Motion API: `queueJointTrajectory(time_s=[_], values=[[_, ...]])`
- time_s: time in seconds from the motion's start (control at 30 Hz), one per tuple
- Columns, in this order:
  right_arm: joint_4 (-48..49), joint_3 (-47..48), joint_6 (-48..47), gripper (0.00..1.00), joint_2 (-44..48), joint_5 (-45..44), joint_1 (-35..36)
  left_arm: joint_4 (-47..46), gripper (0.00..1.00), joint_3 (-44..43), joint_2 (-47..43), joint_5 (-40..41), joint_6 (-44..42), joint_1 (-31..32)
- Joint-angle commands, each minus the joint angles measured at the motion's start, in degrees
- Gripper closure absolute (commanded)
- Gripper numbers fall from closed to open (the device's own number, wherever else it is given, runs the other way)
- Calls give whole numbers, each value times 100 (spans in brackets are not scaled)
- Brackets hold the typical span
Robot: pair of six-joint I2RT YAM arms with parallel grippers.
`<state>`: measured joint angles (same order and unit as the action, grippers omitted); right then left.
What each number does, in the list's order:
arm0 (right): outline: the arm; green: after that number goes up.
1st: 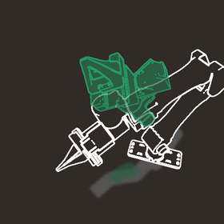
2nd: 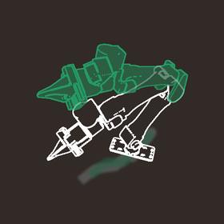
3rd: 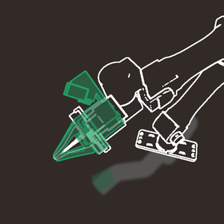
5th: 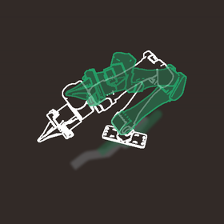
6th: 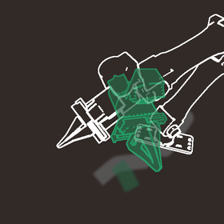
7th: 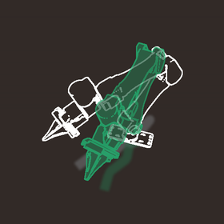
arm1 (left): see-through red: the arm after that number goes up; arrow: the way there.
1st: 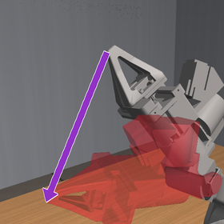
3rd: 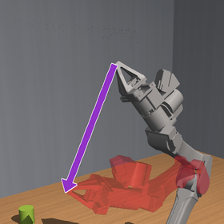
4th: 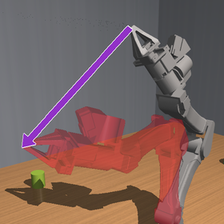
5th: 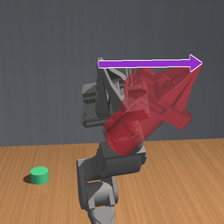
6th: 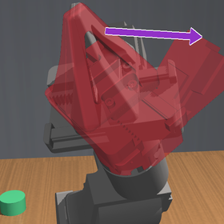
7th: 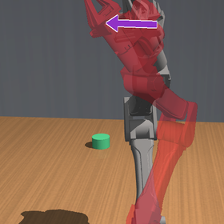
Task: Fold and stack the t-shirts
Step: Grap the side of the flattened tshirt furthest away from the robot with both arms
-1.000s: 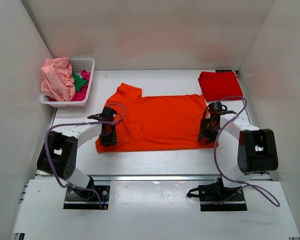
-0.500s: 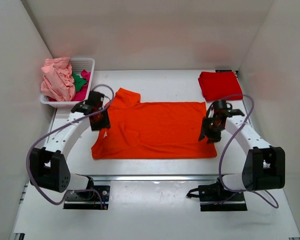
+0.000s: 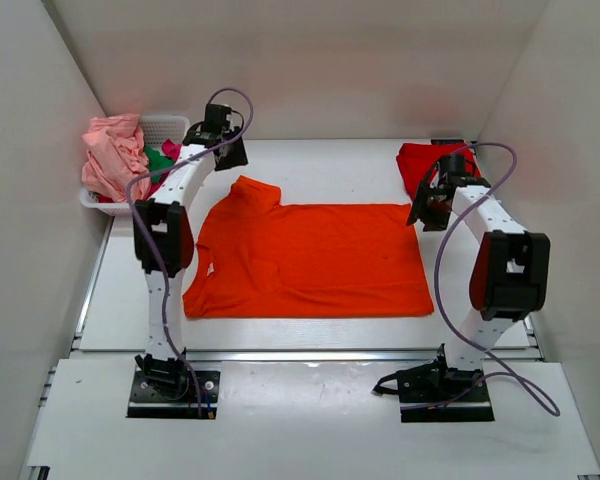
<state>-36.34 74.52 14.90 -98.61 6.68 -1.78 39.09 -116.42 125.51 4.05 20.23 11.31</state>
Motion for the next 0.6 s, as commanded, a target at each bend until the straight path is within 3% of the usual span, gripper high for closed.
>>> queueJointTrajectory(time_s=[0.0,0.2,0.37,0.57], values=[[417,405,-92,54,-184,-219,-59,222,44,-1195,681,165,-72,-182],[478,730,-83,49,-712,-299,-94,696,41,-2928,2142,298,-160,-173],[601,844,4,49,-1037,-360,-129,319,39,-2483,2249,474,-318,-33],[593,1021,-4,49,-1344,-404,-173,687,42,-2614,2434,350,-344,55]])
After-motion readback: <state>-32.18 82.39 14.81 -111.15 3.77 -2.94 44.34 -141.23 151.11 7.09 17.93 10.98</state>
